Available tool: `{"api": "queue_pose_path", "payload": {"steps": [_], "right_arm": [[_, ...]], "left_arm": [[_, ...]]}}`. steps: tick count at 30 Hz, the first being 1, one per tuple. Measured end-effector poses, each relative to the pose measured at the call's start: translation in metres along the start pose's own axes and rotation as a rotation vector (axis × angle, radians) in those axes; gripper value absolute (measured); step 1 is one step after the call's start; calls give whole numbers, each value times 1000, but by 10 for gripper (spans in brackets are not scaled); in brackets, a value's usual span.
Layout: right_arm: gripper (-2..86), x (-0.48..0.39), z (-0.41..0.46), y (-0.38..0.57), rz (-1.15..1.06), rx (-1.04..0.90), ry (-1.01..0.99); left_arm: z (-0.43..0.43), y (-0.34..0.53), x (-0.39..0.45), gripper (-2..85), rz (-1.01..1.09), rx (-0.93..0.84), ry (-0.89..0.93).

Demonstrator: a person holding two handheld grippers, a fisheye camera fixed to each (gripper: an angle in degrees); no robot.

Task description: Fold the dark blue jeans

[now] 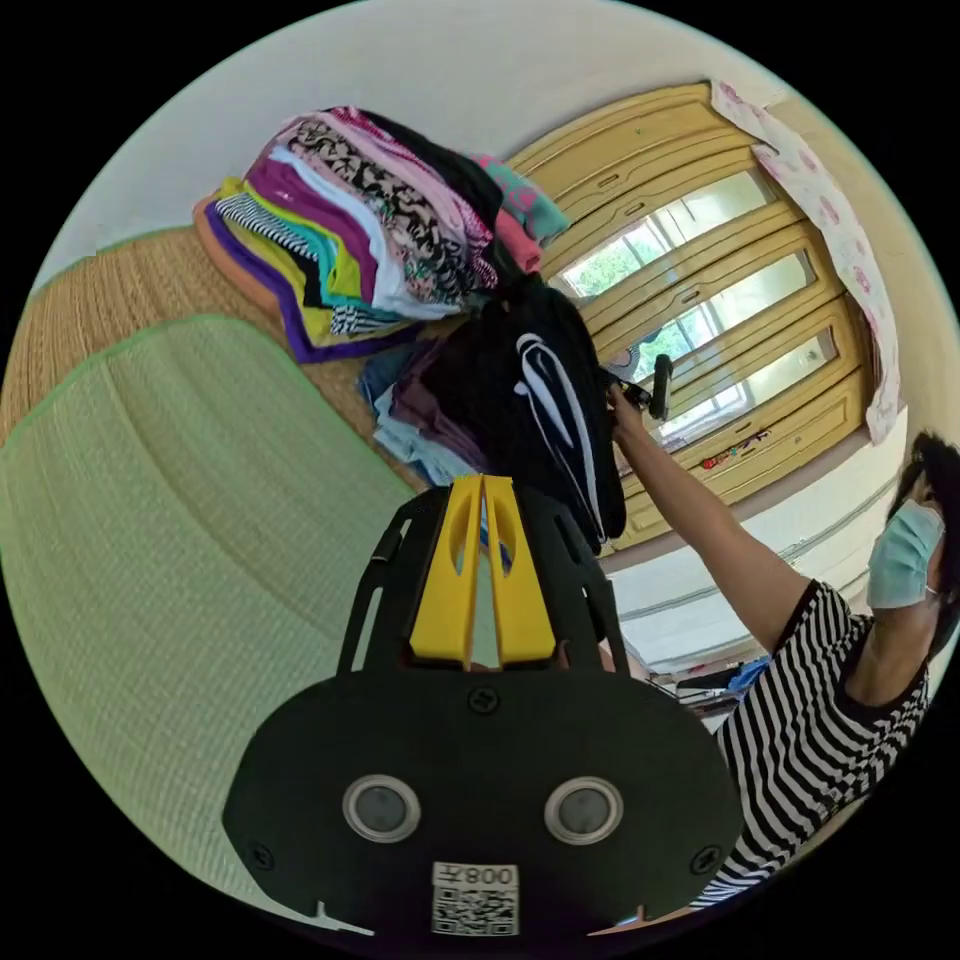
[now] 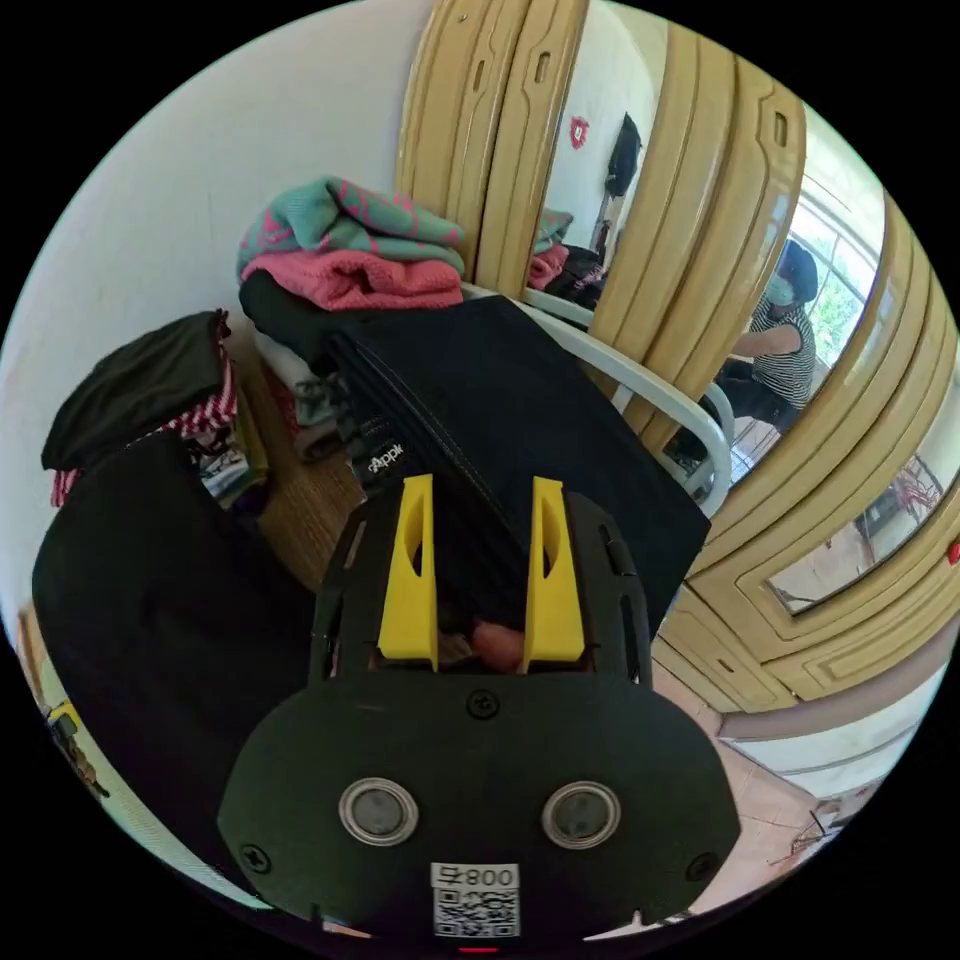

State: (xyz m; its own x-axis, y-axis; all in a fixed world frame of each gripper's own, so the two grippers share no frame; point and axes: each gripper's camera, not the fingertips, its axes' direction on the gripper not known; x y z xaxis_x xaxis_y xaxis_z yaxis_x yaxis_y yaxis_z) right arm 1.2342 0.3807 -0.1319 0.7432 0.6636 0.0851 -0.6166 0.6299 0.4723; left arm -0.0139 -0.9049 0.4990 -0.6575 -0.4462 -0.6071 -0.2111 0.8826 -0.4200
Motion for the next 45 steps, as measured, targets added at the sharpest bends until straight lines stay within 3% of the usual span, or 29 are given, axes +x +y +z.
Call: {"api": "queue_pose_path", "payload": {"steps": [11, 17, 23, 27, 37, 45], "right_arm": [[41, 68, -15, 37, 136, -51, -212], [27, 138, -48, 84, 397, 93, -497], [21, 177, -110, 112, 460, 250, -669], [18, 179, -169, 112, 419, 391, -858], [21, 84, -342, 89, 97, 536, -1047], [31, -28, -499, 103, -135, 642, -1223]], "left_arm": [[-30, 110, -22, 1, -147, -95, 10], [-61, 175, -17, 2, -193, -119, 26], [-95, 235, -5, 2, -241, -104, 64], [-122, 270, 18, 2, -216, -70, 96], [-220, 356, 91, 5, -63, 120, 169], [-341, 438, 192, 82, 178, 425, 97]]}}
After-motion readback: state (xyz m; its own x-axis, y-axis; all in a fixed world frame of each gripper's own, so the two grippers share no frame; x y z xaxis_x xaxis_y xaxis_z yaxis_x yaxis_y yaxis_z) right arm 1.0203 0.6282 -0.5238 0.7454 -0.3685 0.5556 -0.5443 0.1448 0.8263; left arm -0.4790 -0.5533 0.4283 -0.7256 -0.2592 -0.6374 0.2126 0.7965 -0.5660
